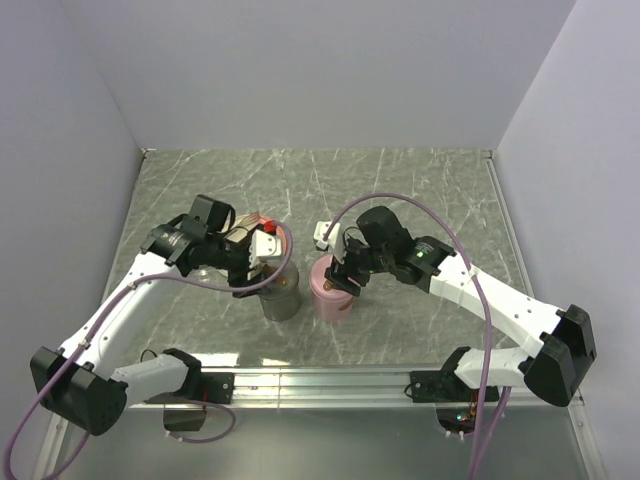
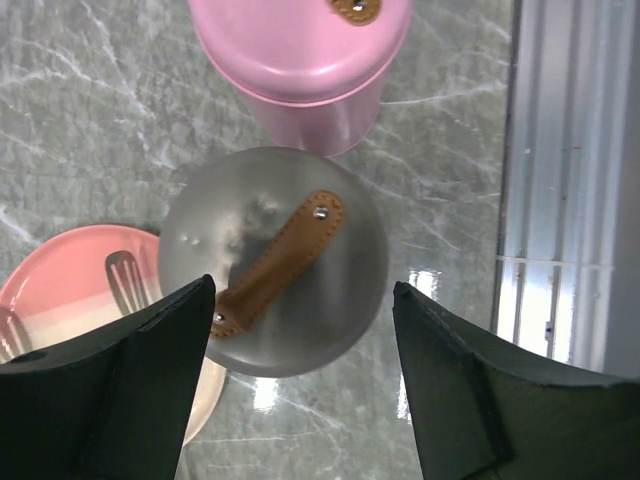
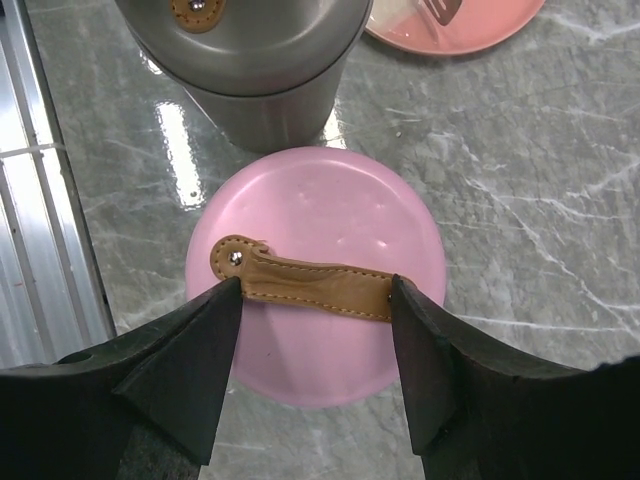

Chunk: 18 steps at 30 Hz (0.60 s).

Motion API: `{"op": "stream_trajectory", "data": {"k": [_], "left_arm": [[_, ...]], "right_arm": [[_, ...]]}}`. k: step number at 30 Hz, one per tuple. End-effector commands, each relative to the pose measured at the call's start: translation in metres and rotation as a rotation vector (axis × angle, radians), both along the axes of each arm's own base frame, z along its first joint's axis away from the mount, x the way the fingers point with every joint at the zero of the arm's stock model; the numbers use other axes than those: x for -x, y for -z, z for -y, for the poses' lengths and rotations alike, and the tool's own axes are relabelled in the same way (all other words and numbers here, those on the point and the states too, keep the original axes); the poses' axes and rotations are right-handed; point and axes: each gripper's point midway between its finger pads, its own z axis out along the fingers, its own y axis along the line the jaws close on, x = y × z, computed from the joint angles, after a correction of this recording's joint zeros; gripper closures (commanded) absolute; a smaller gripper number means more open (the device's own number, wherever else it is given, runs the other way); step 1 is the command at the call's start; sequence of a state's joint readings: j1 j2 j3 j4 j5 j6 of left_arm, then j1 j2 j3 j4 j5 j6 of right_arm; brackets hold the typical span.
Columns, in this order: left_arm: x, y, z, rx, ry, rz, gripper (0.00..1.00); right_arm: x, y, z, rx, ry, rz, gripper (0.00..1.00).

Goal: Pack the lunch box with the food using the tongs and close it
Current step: Move the packing box to the center of the board.

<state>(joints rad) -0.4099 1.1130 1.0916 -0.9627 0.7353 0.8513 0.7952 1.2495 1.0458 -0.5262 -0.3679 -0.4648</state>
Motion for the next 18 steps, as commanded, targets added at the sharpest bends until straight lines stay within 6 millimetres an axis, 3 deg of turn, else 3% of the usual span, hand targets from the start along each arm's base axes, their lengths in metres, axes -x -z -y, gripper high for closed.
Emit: {"op": "stream_trajectory", "data": {"k": [1,8,18], "left_arm": [[-0.019,-0.014,0.007,-0.002,-0.032,0.093,0.23],[-0.021,-0.017,0.019,0.014,0.005,0.087,0.34],[-0.011,0.018,0.025,-0.067,0.079,0.02,0.45]], "right_arm": [[0.01,0.009,0.006,0.005,0.008,-0.065,0.32],[0.013,0.008,0.005,-0.017,-0.003,-0.084,0.34],[0.014,0.012,0.008,-0.014,0.001,-0.077,0.35]]}}
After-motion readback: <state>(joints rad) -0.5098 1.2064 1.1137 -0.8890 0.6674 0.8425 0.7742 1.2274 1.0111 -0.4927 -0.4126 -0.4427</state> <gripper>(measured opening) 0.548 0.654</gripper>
